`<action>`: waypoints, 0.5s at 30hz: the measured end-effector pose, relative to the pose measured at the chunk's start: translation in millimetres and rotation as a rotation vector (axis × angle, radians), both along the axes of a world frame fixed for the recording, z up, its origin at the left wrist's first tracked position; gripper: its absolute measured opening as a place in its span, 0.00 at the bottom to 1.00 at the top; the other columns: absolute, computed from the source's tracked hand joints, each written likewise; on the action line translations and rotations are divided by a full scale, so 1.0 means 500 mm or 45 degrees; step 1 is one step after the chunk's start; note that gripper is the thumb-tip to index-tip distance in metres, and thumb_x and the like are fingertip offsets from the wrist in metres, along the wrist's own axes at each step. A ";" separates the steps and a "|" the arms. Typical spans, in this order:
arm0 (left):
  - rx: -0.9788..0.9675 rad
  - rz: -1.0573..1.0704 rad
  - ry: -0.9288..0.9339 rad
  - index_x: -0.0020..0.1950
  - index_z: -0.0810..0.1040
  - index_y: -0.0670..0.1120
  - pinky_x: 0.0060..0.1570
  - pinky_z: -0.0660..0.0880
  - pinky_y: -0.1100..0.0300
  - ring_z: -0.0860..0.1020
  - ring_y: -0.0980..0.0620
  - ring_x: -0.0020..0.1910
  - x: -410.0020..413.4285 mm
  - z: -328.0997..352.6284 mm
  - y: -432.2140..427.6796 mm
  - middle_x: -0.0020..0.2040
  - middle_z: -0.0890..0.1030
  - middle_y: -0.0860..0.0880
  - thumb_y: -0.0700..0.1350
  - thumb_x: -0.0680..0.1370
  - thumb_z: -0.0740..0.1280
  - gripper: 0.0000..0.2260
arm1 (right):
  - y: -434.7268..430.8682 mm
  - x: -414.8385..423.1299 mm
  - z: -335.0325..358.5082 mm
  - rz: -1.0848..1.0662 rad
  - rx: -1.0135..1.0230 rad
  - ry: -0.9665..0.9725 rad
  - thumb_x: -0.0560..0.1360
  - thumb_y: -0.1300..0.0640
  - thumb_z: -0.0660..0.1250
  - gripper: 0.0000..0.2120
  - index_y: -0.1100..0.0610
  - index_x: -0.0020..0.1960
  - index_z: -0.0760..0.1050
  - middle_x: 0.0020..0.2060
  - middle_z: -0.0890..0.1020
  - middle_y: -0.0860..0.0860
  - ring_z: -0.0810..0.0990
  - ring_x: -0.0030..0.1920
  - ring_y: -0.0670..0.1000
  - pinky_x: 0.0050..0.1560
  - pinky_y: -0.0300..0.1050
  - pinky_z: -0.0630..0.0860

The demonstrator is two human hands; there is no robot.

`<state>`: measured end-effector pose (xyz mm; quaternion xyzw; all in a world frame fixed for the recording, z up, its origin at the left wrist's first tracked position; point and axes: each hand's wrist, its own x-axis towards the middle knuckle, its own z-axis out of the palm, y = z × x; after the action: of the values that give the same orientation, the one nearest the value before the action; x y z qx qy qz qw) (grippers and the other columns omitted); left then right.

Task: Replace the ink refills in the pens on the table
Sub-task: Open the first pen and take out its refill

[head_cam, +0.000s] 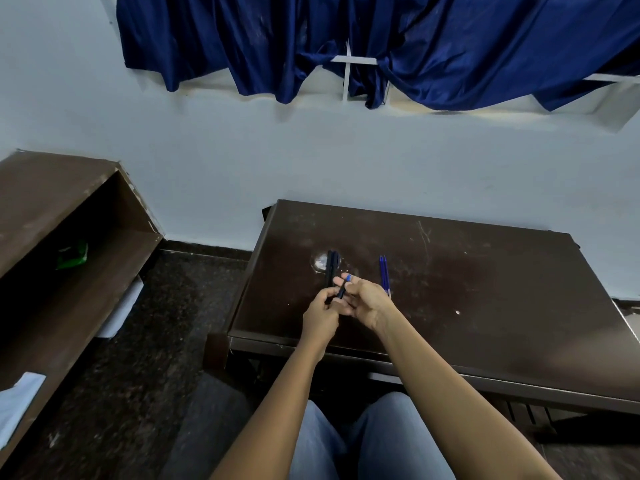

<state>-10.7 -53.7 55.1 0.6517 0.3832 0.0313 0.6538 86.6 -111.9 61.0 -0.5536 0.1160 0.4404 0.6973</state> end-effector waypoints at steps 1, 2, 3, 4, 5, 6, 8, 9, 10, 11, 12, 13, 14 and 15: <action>-0.014 0.012 -0.002 0.62 0.75 0.52 0.40 0.73 0.58 0.71 0.57 0.35 0.003 -0.001 0.003 0.49 0.80 0.47 0.46 0.77 0.64 0.13 | 0.005 0.004 -0.001 -0.001 0.012 0.014 0.79 0.70 0.55 0.13 0.59 0.55 0.75 0.45 0.84 0.50 0.82 0.42 0.50 0.37 0.44 0.74; -0.024 0.027 -0.008 0.62 0.75 0.52 0.36 0.70 0.62 0.71 0.57 0.34 0.007 -0.001 0.007 0.49 0.80 0.46 0.46 0.78 0.63 0.13 | 0.010 0.010 -0.003 0.002 0.021 0.031 0.79 0.70 0.55 0.13 0.59 0.55 0.75 0.46 0.84 0.51 0.82 0.43 0.50 0.37 0.44 0.73; -0.034 0.041 -0.012 0.62 0.75 0.52 0.33 0.68 0.64 0.71 0.57 0.34 0.011 -0.001 0.010 0.49 0.80 0.46 0.45 0.78 0.63 0.12 | 0.016 0.016 -0.003 0.014 0.037 0.053 0.79 0.70 0.54 0.14 0.59 0.55 0.75 0.48 0.83 0.51 0.82 0.45 0.50 0.36 0.44 0.72; -0.041 0.050 -0.015 0.62 0.75 0.52 0.32 0.67 0.64 0.71 0.57 0.33 0.016 -0.003 0.014 0.49 0.80 0.46 0.45 0.78 0.63 0.12 | 0.021 0.023 -0.002 0.033 0.051 0.070 0.79 0.69 0.53 0.14 0.59 0.55 0.75 0.49 0.83 0.51 0.81 0.45 0.50 0.35 0.43 0.72; -0.042 0.057 -0.015 0.61 0.75 0.52 0.31 0.67 0.63 0.70 0.57 0.33 0.021 -0.007 0.018 0.49 0.80 0.46 0.44 0.78 0.62 0.12 | 0.025 0.028 -0.001 0.062 0.054 0.077 0.80 0.68 0.53 0.14 0.58 0.56 0.75 0.48 0.82 0.51 0.80 0.45 0.50 0.32 0.42 0.72; -0.037 0.063 -0.018 0.61 0.75 0.51 0.31 0.68 0.63 0.70 0.57 0.33 0.025 -0.009 0.021 0.48 0.79 0.46 0.44 0.78 0.62 0.12 | 0.028 0.033 0.001 0.103 0.035 0.070 0.80 0.66 0.55 0.12 0.58 0.55 0.75 0.46 0.81 0.51 0.79 0.42 0.49 0.29 0.42 0.72; -0.020 0.068 -0.013 0.59 0.75 0.51 0.39 0.76 0.55 0.72 0.55 0.36 0.033 -0.017 0.027 0.49 0.80 0.47 0.44 0.78 0.62 0.11 | 0.034 0.041 0.003 0.177 -0.037 0.025 0.79 0.61 0.62 0.05 0.58 0.51 0.76 0.38 0.79 0.52 0.77 0.35 0.48 0.25 0.40 0.72; -0.009 0.069 -0.002 0.59 0.75 0.51 0.48 0.78 0.48 0.74 0.53 0.39 0.037 -0.021 0.029 0.49 0.80 0.47 0.45 0.78 0.62 0.10 | 0.037 0.046 0.001 0.202 -0.072 -0.015 0.78 0.61 0.65 0.02 0.59 0.48 0.76 0.36 0.77 0.53 0.77 0.31 0.47 0.25 0.40 0.73; 0.001 0.073 0.011 0.60 0.75 0.51 0.55 0.76 0.45 0.75 0.50 0.40 0.042 -0.027 0.032 0.48 0.81 0.49 0.45 0.79 0.62 0.10 | 0.040 0.051 -0.005 0.215 -0.107 -0.059 0.77 0.62 0.66 0.01 0.58 0.46 0.76 0.34 0.77 0.52 0.77 0.28 0.45 0.27 0.38 0.73; 0.008 0.079 0.019 0.61 0.75 0.50 0.58 0.74 0.43 0.76 0.49 0.40 0.046 -0.035 0.034 0.46 0.82 0.50 0.45 0.80 0.61 0.10 | 0.042 0.057 -0.012 0.206 -0.134 -0.089 0.77 0.63 0.66 0.02 0.58 0.45 0.76 0.35 0.77 0.52 0.77 0.27 0.44 0.29 0.37 0.74; 0.009 0.084 0.020 0.62 0.74 0.49 0.58 0.74 0.43 0.76 0.52 0.38 0.049 -0.041 0.036 0.44 0.82 0.52 0.46 0.81 0.61 0.11 | 0.044 0.063 -0.019 0.178 -0.145 -0.095 0.77 0.65 0.65 0.04 0.57 0.45 0.77 0.36 0.79 0.51 0.78 0.29 0.43 0.34 0.36 0.75; 0.007 0.088 0.022 0.63 0.74 0.48 0.56 0.74 0.44 0.75 0.56 0.36 0.052 -0.046 0.038 0.43 0.82 0.52 0.46 0.81 0.60 0.11 | 0.046 0.068 -0.023 0.147 -0.133 -0.075 0.78 0.66 0.63 0.07 0.57 0.46 0.77 0.39 0.80 0.51 0.79 0.34 0.44 0.38 0.36 0.75; 0.005 0.087 0.027 0.63 0.74 0.48 0.55 0.74 0.44 0.74 0.57 0.36 0.054 -0.050 0.039 0.42 0.82 0.52 0.46 0.81 0.60 0.11 | 0.047 0.074 -0.028 0.119 -0.113 -0.045 0.78 0.67 0.60 0.09 0.57 0.47 0.77 0.41 0.81 0.50 0.79 0.38 0.45 0.41 0.36 0.74; -0.002 0.080 0.031 0.62 0.74 0.49 0.56 0.74 0.43 0.75 0.54 0.38 0.056 -0.054 0.040 0.42 0.82 0.52 0.46 0.82 0.59 0.11 | 0.048 0.080 -0.031 0.094 -0.086 -0.011 0.79 0.68 0.58 0.11 0.57 0.49 0.77 0.43 0.82 0.50 0.78 0.42 0.45 0.44 0.37 0.74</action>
<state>17.1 -33.9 28.3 0.6393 0.4113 0.0435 0.6483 126.5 -87.9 45.4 -0.5826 0.1074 0.4591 0.6620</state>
